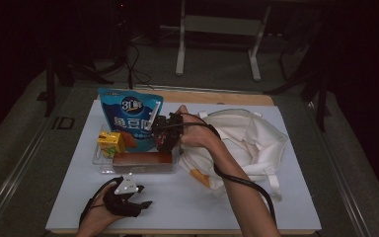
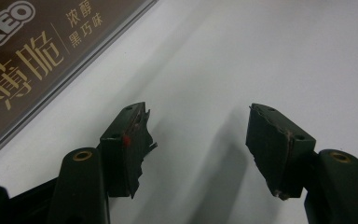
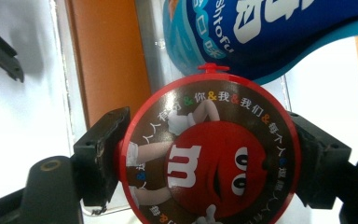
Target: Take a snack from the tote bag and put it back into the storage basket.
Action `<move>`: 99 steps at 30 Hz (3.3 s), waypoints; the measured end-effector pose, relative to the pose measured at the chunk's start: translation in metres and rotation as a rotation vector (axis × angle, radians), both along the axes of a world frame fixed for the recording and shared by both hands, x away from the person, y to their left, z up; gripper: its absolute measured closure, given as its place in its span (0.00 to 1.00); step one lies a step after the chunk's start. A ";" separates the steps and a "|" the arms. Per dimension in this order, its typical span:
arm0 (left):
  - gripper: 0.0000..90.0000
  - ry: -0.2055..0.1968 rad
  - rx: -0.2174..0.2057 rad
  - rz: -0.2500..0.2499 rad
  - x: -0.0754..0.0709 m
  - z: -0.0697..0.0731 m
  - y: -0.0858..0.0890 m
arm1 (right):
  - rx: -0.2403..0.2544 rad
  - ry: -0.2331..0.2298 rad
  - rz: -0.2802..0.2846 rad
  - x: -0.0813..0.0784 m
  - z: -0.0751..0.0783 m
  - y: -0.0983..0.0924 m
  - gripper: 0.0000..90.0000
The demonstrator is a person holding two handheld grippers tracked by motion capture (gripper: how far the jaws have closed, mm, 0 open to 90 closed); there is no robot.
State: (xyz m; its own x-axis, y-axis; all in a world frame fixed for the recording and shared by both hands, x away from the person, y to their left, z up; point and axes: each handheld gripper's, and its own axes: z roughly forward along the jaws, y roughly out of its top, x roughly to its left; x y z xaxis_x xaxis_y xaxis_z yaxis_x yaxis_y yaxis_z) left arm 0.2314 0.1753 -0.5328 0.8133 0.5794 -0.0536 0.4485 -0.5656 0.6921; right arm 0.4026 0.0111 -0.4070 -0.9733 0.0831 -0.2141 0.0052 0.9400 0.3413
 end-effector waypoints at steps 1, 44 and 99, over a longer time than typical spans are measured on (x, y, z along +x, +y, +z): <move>0.43 0.001 0.000 0.000 0.000 0.000 0.000 | 0.000 0.000 0.000 0.000 0.000 0.000 0.26; 0.43 0.000 -0.001 0.000 0.000 0.000 0.001 | 0.078 -0.001 -0.074 0.008 -0.023 0.012 0.26; 0.43 0.004 0.007 -0.009 0.000 -0.001 -0.001 | -0.013 0.044 -0.132 0.015 -0.037 0.001 0.24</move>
State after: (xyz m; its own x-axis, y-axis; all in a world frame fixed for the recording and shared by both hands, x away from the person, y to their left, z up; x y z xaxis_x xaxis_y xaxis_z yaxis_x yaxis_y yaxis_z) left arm 0.2313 0.1744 -0.5337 0.8185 0.5721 -0.0526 0.4456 -0.5745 0.6866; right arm 0.4177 0.0122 -0.4445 -0.9625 0.2088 -0.1730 0.1442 0.9344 0.3258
